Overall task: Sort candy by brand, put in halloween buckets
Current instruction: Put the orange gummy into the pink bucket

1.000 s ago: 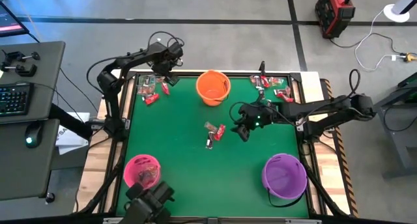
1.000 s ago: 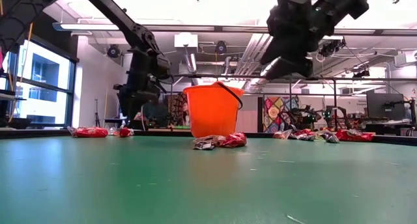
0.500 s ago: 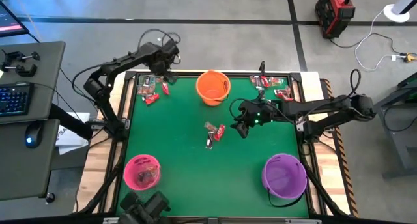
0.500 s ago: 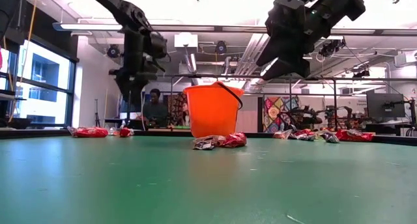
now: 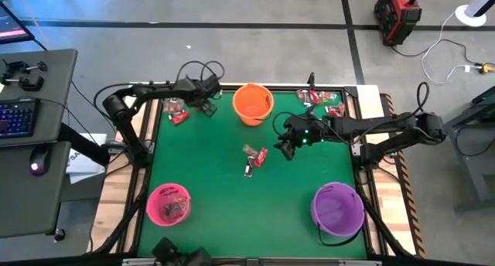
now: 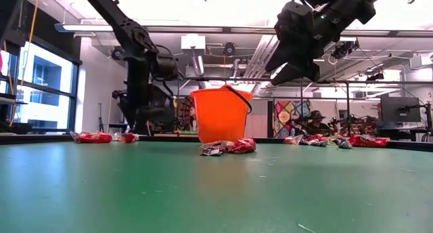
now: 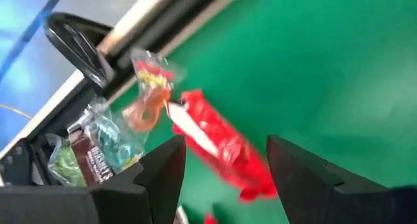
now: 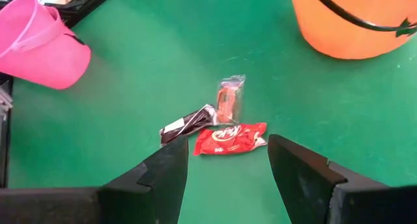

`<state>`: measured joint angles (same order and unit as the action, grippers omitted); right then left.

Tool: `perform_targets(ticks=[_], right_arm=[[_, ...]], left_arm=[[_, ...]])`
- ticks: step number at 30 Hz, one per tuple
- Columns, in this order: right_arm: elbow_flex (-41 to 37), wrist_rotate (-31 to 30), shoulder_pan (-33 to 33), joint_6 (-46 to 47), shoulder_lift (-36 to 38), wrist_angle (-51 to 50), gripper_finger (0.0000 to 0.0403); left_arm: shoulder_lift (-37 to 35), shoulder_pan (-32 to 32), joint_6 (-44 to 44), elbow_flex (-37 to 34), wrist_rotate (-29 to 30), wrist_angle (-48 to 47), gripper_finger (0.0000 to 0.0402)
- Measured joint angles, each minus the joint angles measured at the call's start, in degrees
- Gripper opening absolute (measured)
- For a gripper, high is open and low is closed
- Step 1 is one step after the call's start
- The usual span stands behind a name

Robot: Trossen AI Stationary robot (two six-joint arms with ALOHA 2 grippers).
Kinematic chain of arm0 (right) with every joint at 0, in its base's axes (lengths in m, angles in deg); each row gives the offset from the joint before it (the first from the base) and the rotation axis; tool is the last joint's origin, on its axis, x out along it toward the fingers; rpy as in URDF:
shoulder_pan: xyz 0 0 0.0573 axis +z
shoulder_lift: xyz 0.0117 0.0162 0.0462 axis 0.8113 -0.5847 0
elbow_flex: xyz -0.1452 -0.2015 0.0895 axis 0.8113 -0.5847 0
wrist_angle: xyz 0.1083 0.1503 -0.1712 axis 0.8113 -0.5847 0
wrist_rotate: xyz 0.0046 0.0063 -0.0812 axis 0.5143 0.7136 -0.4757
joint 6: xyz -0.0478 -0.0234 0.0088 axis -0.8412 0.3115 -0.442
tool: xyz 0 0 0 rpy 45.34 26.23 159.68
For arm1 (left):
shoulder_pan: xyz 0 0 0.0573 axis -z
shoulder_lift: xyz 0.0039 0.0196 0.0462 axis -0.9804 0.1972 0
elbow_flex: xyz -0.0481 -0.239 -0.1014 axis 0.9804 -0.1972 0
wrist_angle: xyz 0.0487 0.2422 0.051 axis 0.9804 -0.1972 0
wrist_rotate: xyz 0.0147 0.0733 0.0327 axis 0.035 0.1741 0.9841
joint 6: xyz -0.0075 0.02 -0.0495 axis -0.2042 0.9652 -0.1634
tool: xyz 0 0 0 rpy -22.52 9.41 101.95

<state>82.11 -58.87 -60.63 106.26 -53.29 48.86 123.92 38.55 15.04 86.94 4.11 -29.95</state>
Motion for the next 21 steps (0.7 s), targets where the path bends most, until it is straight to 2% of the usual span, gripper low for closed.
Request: perform_targets(ticks=[4,7,13,21], right_arm=[[0.0,1.8,-0.7,0.0,0.0,0.0,0.0204],[0.0,2.1,-1.0,0.0,0.0,0.0,0.0204],[0.0,2.1,-1.1,0.0,0.0,0.0,0.0204],[0.0,2.1,-1.2,-1.5,0.0,0.0,0.0204]], left_arm=[[0.0,-2.3,-3.9,1.3,-3.8,0.3,0.0204],[0.0,-4.9,-7.6,1.2,-4.1,-0.2,0.0204],[0.0,-9.2,-17.2,-1.9,-7.3,4.7,0.0204],[0.0,-10.7,-14.3,-3.4,-5.3,11.8,0.0204]])
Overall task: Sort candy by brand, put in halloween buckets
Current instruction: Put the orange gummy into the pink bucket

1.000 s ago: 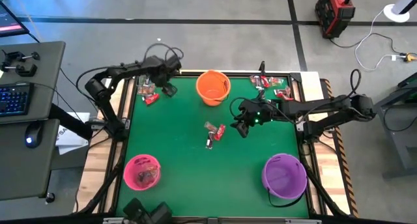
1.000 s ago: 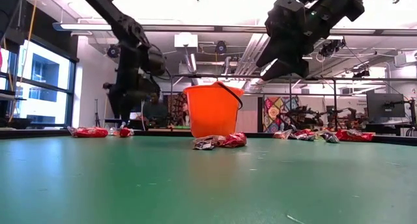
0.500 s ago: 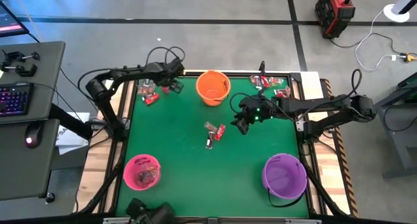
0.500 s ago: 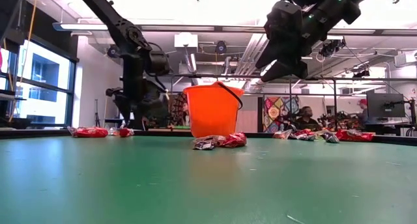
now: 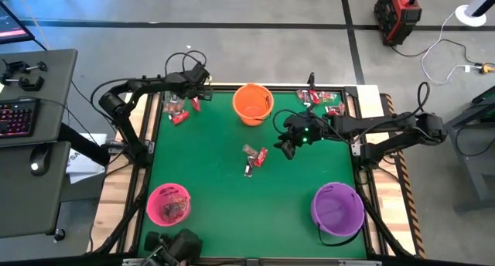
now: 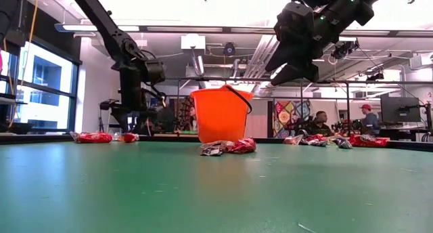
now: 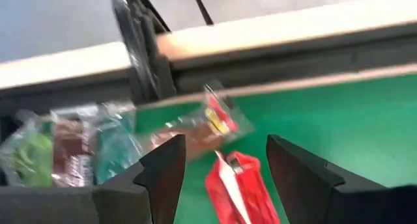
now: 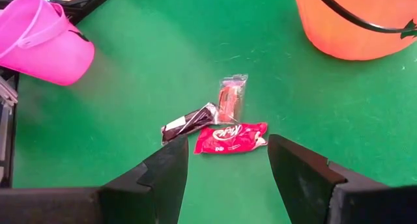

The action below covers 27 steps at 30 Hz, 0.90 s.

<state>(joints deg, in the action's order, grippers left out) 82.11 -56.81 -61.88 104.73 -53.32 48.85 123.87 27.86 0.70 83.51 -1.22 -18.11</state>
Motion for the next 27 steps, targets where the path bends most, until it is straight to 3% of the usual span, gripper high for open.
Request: perform_targets(ticks=[13,16,22,27], right_arm=[[0.0,-0.8,-0.1,0.0,0.0,0.0,0.0204],[0.0,-1.5,-0.1,0.4,0.0,0.0,0.0204],[0.0,-1.6,-0.1,0.1,0.0,0.0,0.0204],[0.0,-3.3,-0.1,-1.6,0.0,0.0,0.0204]], left_arm=[[3.9,-2.2,3.0,0.0,-1.2,1.9,0.0175],[3.7,-1.8,5.0,0.0,-1.7,1.9,0.0143],[0.5,-0.4,7.2,-0.1,-3.7,-0.2,0.0016],[-6.8,1.3,7.6,-0.1,-3.5,-4.3,0.0009]])
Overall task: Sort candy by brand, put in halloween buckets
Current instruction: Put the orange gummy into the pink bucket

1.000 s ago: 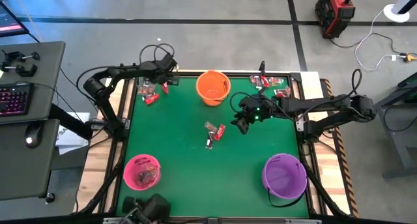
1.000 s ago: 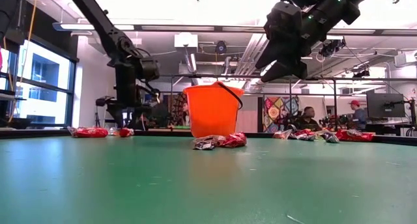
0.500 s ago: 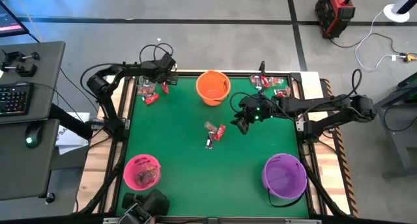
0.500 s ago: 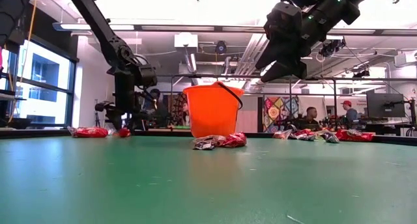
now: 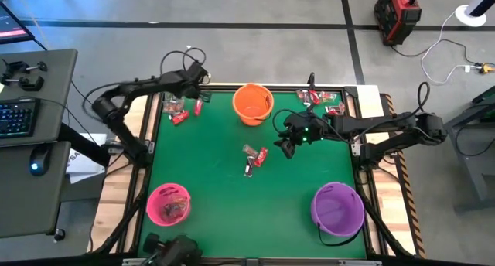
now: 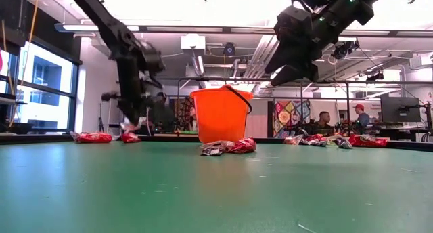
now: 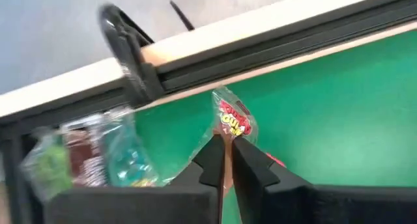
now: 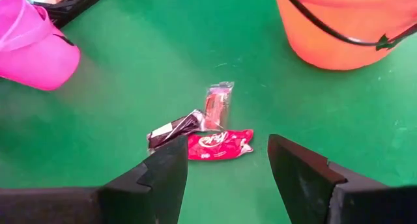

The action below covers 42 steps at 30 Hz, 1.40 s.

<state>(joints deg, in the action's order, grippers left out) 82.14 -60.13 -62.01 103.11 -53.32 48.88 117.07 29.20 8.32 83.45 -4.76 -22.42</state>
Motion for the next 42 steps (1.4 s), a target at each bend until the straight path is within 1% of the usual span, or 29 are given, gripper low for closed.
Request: perform_targets(ticks=[2,5,9,12,15,18,20,22,25,27,29,31,34,37,42], right_arm=[[0.0,-1.3,-0.1,-0.9,0.0,0.0,0.0204],[0.0,-2.8,-0.3,-1.4,0.0,0.0,0.0204],[0.0,-3.2,-1.3,-2.3,0.0,0.0,0.0204],[0.0,-3.2,-2.0,-4.5,0.0,0.0,0.0204],[0.0,-3.1,-2.6,-5.8,0.0,0.0,0.0204],[0.0,-3.1,-3.2,-6.8,0.0,0.0,0.0204],[0.0,-2.7,-3.6,-7.0,0.0,0.0,0.0204],[0.0,-2.6,-3.9,-7.0,0.0,0.0,0.0204],[0.0,-2.6,-3.9,-7.0,0.0,0.0,0.0204],[0.0,-2.6,-3.9,-7.0,0.0,-0.1,0.0204],[0.0,-2.6,-3.9,-7.0,0.0,-0.1,0.0204],[0.0,-2.6,-3.9,-7.0,0.0,-0.4,0.0204],[0.0,-2.5,-3.9,-7.0,0.0,-0.5,0.0204],[0.0,-2.1,-3.9,-7.0,0.0,-0.5,0.0204],[0.4,1.2,-3.9,-7.0,0.0,-0.4,0.0204]], left_arm=[[-4.5,1.5,0.9,0.0,-0.5,-1.9,0.0003],[-12.4,4.8,2.6,0.0,-5.0,-6.0,0.0002],[-22.9,12.3,-1.3,0.1,-11.8,-17.7,0.0001],[-29.8,21.2,-7.4,0.1,-18.6,-28.3,0.0001],[-35.5,32.1,-14.5,0.1,-26.5,-36.3,0.0],[-39.6,43.1,-24.6,0.1,-35.3,-39.3,0.0],[-41.2,50.2,-32.3,0.1,-39.4,-39.1,0.0],[-41.3,57.4,-39.1,0.1,-41.7,-39.1,0.0],[-39.8,67.0,-46.1,0.1,-43.7,-38.8,0.0],[-38.0,72.1,-49.9,0.1,-43.6,-37.7,0.0],[-36.0,75.7,-52.1,0.1,-43.5,-35.2,0.0003],[-33.7,77.9,-53.4,0.1,-43.5,-32.2,0.0013],[-30.3,79.3,-54.6,0.1,-43.6,-28.2,0.004],[-27.5,79.3,-54.6,0.1,-45.2,-26.9,0.008],[-25.4,79.1,-51.7,0.0,-48.6,-26.8,0.0156]])
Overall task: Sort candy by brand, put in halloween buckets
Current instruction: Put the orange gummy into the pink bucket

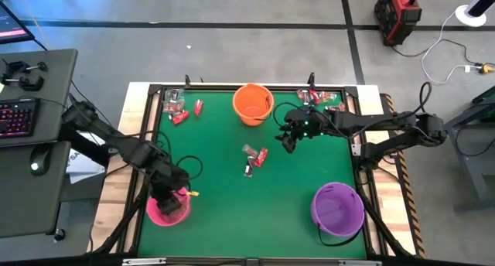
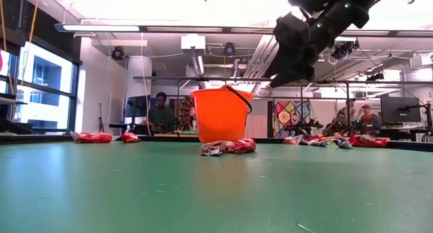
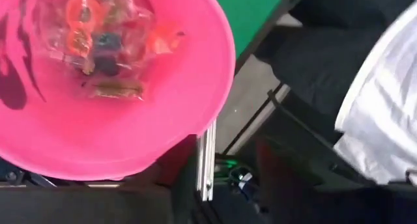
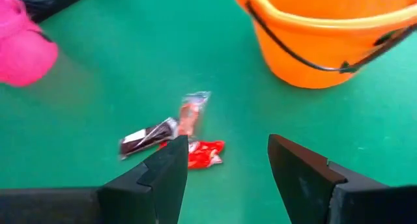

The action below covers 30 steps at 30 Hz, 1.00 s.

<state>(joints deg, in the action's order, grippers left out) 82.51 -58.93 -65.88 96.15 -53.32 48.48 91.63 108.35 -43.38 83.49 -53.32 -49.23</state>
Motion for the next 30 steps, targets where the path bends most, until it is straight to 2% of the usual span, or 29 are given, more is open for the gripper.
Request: perform_targets(ticks=[4,6,10,13,16,19,22,25,30], right_arm=[[4.2,1.3,-0.2,0.0,0.4,-3.0,0.0204],[7.3,-1.2,-1.0,0.2,0.8,-5.5,0.0204],[12.0,-12.9,-4.3,5.5,1.0,-14.8,0.0204],[11.1,-18.0,-9.2,13.5,0.9,-23.6,0.0204],[7.6,-20.3,-15.4,23.9,0.9,-31.1,0.0204],[3.7,-19.3,-21.8,33.8,0.9,-28.2,0.0204],[1.6,-18.0,-26.2,36.5,0.6,-20.9,0.0204],[1.4,-18.9,-28.3,40.5,-0.6,-18.0,0.0204],[4.5,-18.7,-29.0,41.2,-6.7,-15.4,0.0204]], left_arm=[[-1.7,-3.4,3.3,0.0,-1.8,-0.6,0.0198],[-3.7,-7.0,5.3,0.6,2.4,-2.3,0.0204],[-7.2,-16.8,13.8,1.6,15.3,-3.8,0.0203],[-8.1,-26.0,22.7,1.7,21.1,-2.9,0.0201],[-7.5,-35.1,32.7,1.7,23.9,-0.4,0.02],[-6.3,-43.2,40.9,1.7,26.8,4.3,0.02],[-5.2,-49.7,45.7,1.7,26.8,11.2,0.02],[-4.8,-53.9,50.1,1.7,25.3,16.6,0.02],[-4.8,-58.4,56.4,1.7,24.8,20.1,0.02]])
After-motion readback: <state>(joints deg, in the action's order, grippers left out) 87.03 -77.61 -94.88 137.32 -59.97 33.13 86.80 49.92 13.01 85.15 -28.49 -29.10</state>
